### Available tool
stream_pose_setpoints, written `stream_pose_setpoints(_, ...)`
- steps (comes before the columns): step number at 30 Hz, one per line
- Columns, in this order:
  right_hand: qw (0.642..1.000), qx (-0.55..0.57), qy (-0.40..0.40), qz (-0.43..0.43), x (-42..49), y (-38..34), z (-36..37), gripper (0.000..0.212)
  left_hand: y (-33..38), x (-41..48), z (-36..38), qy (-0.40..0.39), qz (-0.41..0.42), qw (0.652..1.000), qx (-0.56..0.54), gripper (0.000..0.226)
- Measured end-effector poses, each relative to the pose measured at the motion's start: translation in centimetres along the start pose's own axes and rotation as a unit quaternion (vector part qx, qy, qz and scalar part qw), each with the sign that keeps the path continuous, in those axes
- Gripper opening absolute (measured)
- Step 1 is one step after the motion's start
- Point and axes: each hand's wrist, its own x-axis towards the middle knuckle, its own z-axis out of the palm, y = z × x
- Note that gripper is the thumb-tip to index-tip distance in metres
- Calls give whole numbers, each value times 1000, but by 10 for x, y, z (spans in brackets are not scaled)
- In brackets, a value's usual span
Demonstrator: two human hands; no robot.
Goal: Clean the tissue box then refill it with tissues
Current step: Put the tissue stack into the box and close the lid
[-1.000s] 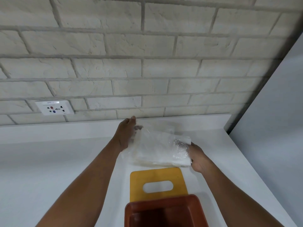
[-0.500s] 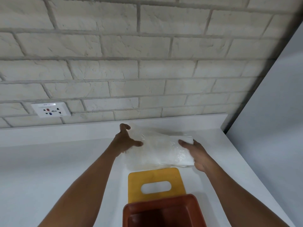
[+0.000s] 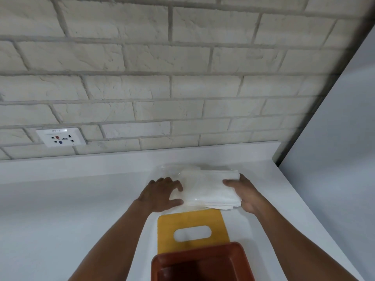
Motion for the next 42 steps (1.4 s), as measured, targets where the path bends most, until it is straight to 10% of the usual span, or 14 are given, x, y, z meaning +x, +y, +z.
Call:
stream_pose_setpoints(12, 997, 45, 52, -47, -12, -65, -14, 30, 14, 5, 12, -32, -48, 998, -5, 45)
stream_pose_setpoints(27, 932, 333, -110, -95, -70, -143, 50, 45, 62, 9, 2, -89, 0, 989, 115, 68)
stream_pose_setpoints(31, 944, 298, -112, -88, -64, -144, 61, 37, 70, 3, -5, -18, -20, 990, -142, 60)
stream_pose_setpoints(33, 960, 254, -95, -65, -54, -132, 59, 30, 80, -4, -19, 64, -81, 844, -526, 36)
stream_pose_setpoints(36, 989, 134, -46, -29, -40, -101, 43, 27, 71, -9, -33, 95, -129, 429, -889, 39)
stream_pose_setpoints(37, 994, 99, -32, -24, -35, -89, 34, 30, 59, -10, -32, 98, -129, 348, -924, 42)
stream_pose_setpoints(40, 999, 48, -20, -2, -28, -67, 15, 45, 31, -16, -32, 69, -130, 288, -946, 63)
stream_pose_setpoints(42, 997, 63, -36, 6, -26, -61, 10, 48, 27, -14, -32, 26, -155, 385, -909, 78)
